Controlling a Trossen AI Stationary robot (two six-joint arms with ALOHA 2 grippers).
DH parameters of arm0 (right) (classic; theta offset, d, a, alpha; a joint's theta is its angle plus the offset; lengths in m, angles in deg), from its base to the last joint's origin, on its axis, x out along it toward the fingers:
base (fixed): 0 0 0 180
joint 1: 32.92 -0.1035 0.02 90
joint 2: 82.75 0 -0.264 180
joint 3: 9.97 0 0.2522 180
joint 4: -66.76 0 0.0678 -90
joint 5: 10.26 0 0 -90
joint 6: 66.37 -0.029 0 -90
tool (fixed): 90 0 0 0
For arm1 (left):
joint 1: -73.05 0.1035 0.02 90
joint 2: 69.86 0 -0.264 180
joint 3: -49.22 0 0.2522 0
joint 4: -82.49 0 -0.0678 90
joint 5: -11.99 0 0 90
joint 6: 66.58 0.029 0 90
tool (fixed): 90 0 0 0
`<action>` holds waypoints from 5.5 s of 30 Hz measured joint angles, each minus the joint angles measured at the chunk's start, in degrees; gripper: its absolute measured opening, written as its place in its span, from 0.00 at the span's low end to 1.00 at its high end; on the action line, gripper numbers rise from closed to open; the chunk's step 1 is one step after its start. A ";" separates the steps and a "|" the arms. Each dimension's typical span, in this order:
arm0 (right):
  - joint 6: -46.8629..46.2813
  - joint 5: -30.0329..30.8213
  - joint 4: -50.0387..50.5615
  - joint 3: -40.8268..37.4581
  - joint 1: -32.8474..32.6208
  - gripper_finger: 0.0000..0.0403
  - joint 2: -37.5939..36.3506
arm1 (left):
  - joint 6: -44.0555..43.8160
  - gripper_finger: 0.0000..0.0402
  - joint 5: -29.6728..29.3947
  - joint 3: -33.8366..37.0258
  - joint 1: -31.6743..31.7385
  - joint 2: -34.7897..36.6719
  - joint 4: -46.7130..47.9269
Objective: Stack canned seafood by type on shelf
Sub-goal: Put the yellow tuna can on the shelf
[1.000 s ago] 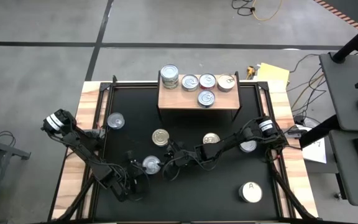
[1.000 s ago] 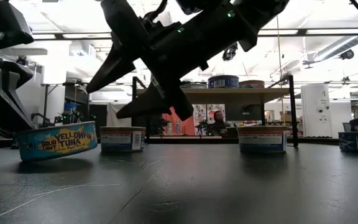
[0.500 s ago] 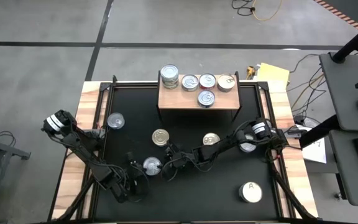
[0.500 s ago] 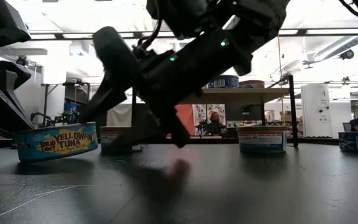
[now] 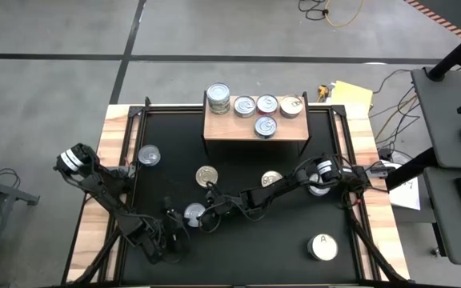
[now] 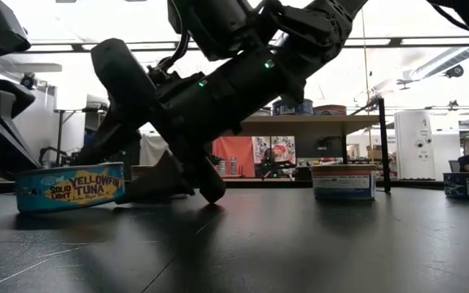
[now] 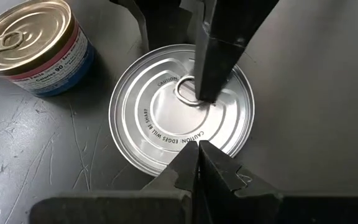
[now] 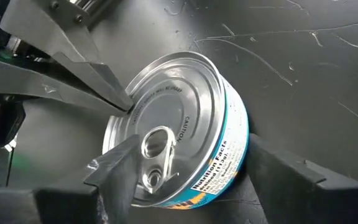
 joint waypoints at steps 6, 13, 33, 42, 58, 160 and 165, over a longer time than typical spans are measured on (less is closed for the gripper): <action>-0.37 -1.21 -0.08 0.33 0.14 0.55 -0.09 | -0.17 0.00 -0.63 0.00 -0.09 -0.46 -0.18; -1.10 -4.54 0.35 0.52 0.38 0.57 -0.11 | 0.68 0.00 -3.67 -0.07 -1.77 -4.27 -2.36; -3.72 -9.35 -0.98 0.55 1.16 0.56 -0.22 | 0.24 0.00 -8.99 0.13 -3.63 -5.14 -2.98; -1.56 -9.72 -2.17 0.74 1.27 0.33 -0.51 | 0.02 0.05 -10.32 -0.81 -3.45 -1.73 -2.03; 8.72 -9.80 12.34 0.50 0.98 0.33 -7.05 | 8.90 0.42 -20.74 -1.53 -2.98 16.71 1.35; 49.76 24.70 -15.82 -35.78 -16.11 0.74 -48.98 | 6.31 0.29 24.34 14.79 23.65 23.04 -71.77; 70.53 24.86 -21.18 -35.78 -19.69 0.69 -48.43 | -10.91 0.29 25.38 16.74 23.89 28.42 -71.41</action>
